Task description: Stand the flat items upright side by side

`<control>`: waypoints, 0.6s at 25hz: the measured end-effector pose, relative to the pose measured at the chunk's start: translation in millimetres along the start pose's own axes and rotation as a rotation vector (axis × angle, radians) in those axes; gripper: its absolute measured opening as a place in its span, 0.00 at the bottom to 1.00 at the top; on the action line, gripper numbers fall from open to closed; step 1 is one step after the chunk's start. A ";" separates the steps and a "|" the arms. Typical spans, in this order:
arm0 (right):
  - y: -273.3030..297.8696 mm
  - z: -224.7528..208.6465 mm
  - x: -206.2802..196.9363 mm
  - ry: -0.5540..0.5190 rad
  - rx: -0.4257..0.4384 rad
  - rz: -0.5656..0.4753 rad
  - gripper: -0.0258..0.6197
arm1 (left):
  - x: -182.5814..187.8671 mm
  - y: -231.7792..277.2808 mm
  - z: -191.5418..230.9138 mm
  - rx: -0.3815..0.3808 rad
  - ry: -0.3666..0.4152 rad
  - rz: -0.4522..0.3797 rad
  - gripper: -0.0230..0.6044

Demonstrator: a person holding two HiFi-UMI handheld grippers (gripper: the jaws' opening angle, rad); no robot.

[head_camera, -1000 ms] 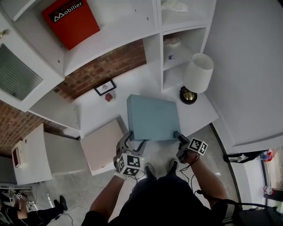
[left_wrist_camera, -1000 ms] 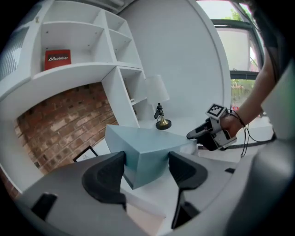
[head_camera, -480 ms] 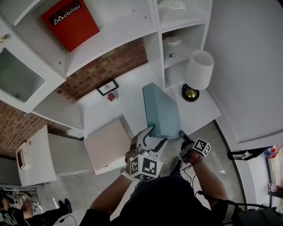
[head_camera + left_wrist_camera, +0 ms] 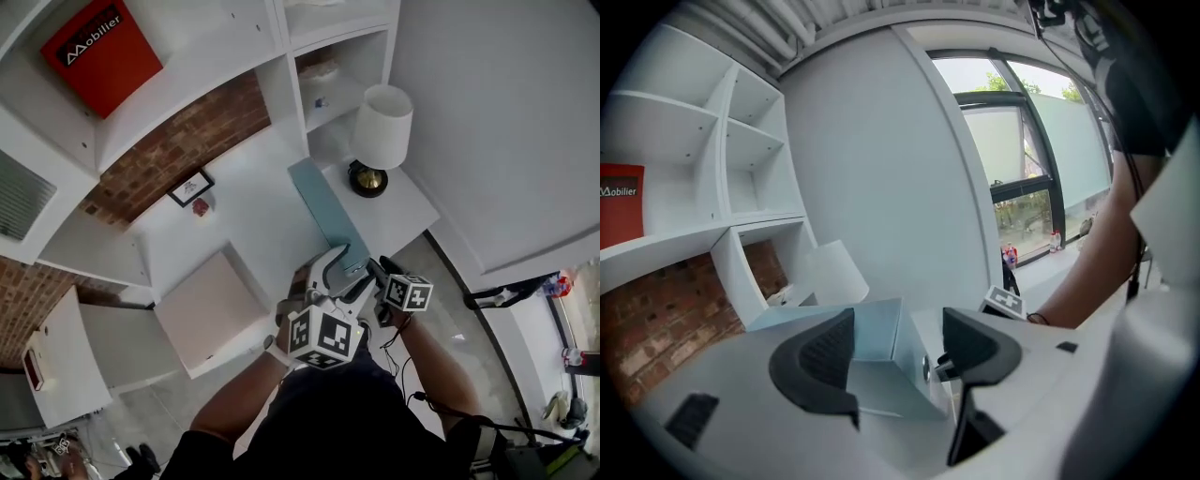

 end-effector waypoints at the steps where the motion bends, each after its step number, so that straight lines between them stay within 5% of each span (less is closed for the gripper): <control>1: -6.8 3.3 2.9 -0.038 -0.010 -0.009 0.33 | 2.0 2.6 -0.2 -0.008 0.003 -0.008 0.50; 7: -57.5 41.4 12.2 -0.377 -0.029 -0.095 0.35 | 7.5 11.5 -3.4 -0.043 0.012 -0.034 0.50; 11: -59.8 85.2 18.2 -0.545 0.049 -0.164 0.58 | 11.5 12.8 -2.0 -0.042 -0.017 -0.101 0.50; 15: -41.7 94.3 30.9 -0.617 -0.053 -0.176 0.64 | 17.3 -3.5 12.8 -0.010 -0.111 -0.189 0.50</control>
Point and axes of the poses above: the fingertips, and each gripper's own axes: y forward along the fingers, z to its left, x out of its top, the point moved 3 cm from there along -y, backward along the fingers, and after that the axes turned 1 degree about x, right-handed, at the moved point
